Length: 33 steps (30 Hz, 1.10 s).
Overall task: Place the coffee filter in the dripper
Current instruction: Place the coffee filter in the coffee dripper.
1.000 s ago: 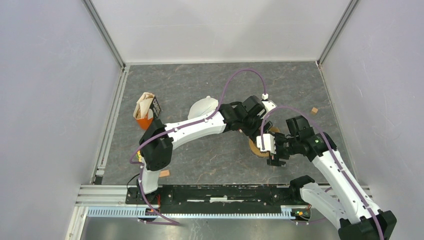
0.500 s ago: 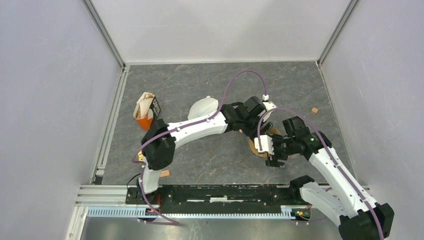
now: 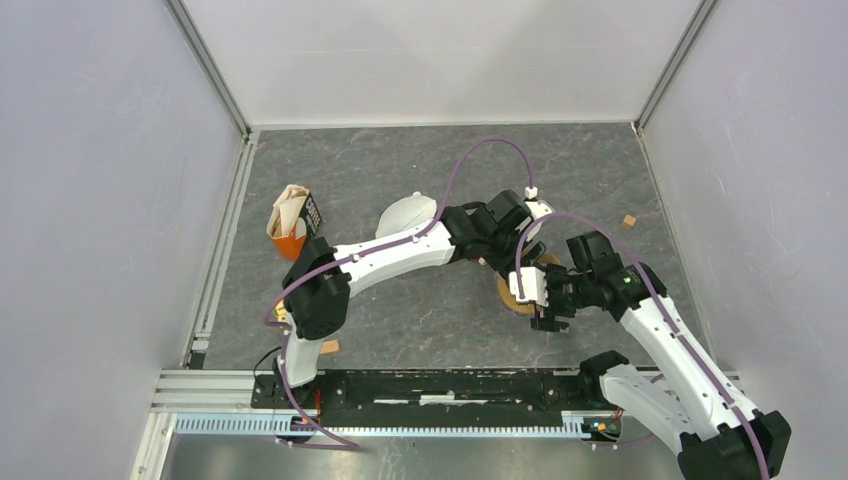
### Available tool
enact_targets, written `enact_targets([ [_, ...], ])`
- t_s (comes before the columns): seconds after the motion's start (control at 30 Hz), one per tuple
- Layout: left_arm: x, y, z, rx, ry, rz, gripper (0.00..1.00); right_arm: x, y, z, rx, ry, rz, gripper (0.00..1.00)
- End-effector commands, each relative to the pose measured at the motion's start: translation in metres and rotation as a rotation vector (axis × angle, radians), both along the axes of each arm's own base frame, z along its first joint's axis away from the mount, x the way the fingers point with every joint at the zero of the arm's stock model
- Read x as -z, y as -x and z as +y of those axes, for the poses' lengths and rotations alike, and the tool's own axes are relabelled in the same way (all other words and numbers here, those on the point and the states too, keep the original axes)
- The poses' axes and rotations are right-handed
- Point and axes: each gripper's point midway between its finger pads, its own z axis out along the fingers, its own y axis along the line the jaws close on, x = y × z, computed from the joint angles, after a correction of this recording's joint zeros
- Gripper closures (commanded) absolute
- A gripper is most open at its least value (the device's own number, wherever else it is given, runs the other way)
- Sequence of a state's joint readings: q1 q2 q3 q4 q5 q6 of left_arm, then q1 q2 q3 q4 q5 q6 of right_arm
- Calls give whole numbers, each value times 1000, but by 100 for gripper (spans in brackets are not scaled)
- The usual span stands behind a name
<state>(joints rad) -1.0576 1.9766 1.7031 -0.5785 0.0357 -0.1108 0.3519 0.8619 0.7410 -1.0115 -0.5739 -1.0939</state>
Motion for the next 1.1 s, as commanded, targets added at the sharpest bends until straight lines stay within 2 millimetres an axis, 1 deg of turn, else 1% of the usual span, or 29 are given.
enact_targets([
  [0.0, -33, -3, -10, 46, 64, -47, 15, -29, -14, 4, 33, -34, -85, 15],
  [0.23, -39, 1, -13, 64, 78, -38, 13, -39, -13, 3, 45, -43, -101, 14],
  [0.37, -45, 3, -13, 69, 91, -41, 12, -47, -12, 3, 51, -54, -113, 14],
  [0.53, -55, 7, -11, 77, 114, -34, 10, -52, -8, 3, 54, -63, -115, 14],
  [0.7, -73, 9, -10, 85, 147, -52, 7, -59, -6, 3, 67, -83, -123, 14],
  [0.8, -88, 11, -8, 96, 172, -71, 5, -68, -6, 3, 86, -98, -135, 14],
  [0.93, -114, 13, -4, 110, 211, -108, 2, -88, -8, 7, 122, -145, -149, 14],
  [1.03, -138, 13, 3, 113, 246, -143, 1, -117, -16, 13, 180, -210, -167, 13],
  [1.07, -149, 12, 6, 110, 265, -157, 0, -130, -20, 15, 200, -235, -175, 13],
])
